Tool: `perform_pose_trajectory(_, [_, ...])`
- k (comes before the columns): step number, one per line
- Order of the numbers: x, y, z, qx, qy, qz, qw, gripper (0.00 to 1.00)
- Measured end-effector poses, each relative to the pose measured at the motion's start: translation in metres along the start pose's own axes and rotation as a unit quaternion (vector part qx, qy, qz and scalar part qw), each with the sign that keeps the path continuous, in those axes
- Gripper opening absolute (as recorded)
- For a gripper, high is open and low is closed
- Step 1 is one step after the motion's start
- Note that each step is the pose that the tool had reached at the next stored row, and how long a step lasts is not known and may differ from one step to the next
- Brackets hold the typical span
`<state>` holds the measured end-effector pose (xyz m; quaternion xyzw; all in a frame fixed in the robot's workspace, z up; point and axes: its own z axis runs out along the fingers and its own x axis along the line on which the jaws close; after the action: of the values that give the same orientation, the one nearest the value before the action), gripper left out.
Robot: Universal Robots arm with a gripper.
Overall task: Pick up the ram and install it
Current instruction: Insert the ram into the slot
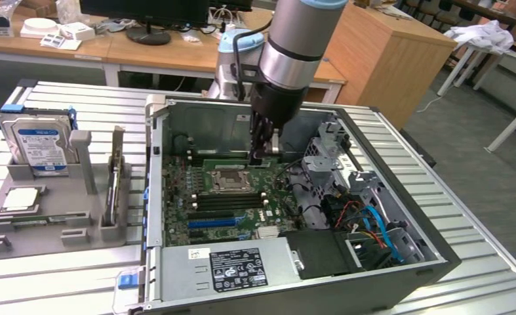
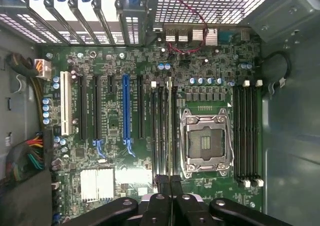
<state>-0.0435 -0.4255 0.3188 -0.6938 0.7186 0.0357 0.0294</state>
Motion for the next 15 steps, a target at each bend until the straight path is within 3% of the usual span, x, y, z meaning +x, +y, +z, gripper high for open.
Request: perform_pose_trajectory(15, [0.002, -0.0003, 0.0239, -0.0005, 0.0000, 0.000, 1.0000, 0.12])
